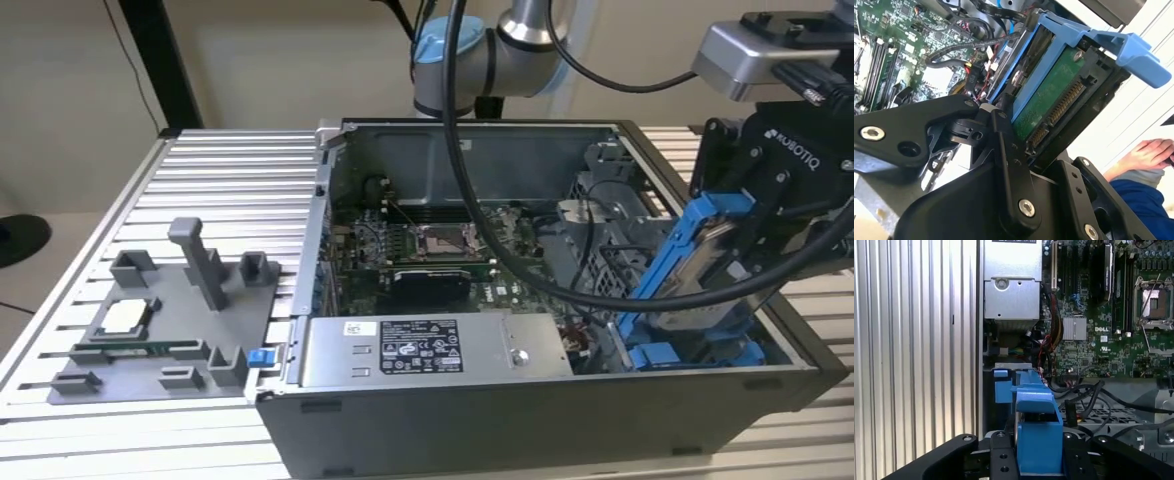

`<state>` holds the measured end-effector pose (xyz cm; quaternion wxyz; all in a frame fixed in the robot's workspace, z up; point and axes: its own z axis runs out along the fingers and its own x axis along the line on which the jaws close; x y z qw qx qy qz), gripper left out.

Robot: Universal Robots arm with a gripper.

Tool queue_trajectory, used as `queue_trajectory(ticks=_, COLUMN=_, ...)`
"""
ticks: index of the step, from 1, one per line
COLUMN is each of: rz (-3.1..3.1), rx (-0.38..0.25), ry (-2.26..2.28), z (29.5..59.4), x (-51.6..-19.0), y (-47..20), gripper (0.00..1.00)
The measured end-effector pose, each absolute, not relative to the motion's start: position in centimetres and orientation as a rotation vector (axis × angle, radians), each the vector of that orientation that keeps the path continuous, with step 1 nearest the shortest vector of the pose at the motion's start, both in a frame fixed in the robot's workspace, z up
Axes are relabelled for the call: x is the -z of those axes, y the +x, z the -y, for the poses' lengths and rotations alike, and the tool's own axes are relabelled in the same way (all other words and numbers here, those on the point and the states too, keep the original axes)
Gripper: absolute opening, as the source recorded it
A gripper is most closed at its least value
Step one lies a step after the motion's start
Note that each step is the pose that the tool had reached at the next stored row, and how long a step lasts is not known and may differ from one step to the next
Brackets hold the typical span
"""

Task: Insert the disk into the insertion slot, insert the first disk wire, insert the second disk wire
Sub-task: 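Insert the disk into the insertion slot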

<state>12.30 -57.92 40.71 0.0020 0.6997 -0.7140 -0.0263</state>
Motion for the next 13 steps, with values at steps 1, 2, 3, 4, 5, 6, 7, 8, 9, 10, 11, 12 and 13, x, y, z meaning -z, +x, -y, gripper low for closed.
queue_trajectory(ticks=1, rz=2.240, rx=0.082, ry=2.195, z=57.9, x=-40.6, y=12.3, gripper=0.00)
queue_trajectory(ticks=2, rz=2.240, rx=0.082, ry=2.195, z=57.9, x=-40.4, y=12.3, gripper=0.00)
queue_trajectory(ticks=3, rz=2.240, rx=0.082, ry=2.195, z=57.9, x=-40.2, y=12.3, gripper=0.00)
queue_trajectory(ticks=4, rz=2.240, rx=0.082, ry=2.195, z=57.9, x=-40.0, y=12.3, gripper=0.00)
queue_trajectory(ticks=5, rz=2.240, rx=0.082, ry=2.195, z=57.9, x=-39.8, y=12.3, gripper=0.00)
queue_trajectory(ticks=6, rz=2.240, rx=0.082, ry=2.195, z=57.9, x=-39.7, y=12.3, gripper=0.00)
queue_trajectory(ticks=7, rz=2.240, rx=0.082, ry=2.195, z=57.9, x=-39.5, y=12.3, gripper=0.00)
queue_trajectory(ticks=8, rz=2.240, rx=0.082, ry=2.195, z=57.9, x=-39.3, y=12.3, gripper=0.00)
queue_trajectory(ticks=9, rz=2.240, rx=0.082, ry=2.195, z=57.9, x=-39.1, y=12.3, gripper=0.00)
queue_trajectory(ticks=10, rz=2.240, rx=0.082, ry=2.195, z=57.9, x=-38.9, y=12.3, gripper=0.00)
queue_trajectory(ticks=11, rz=2.240, rx=0.082, ry=2.195, z=57.9, x=-38.7, y=12.3, gripper=0.00)
queue_trajectory(ticks=12, rz=2.240, rx=0.082, ry=2.195, z=57.9, x=-38.6, y=12.3, gripper=0.00)
queue_trajectory(ticks=13, rz=2.240, rx=0.082, ry=2.195, z=57.9, x=-38.4, y=12.3, gripper=0.00)
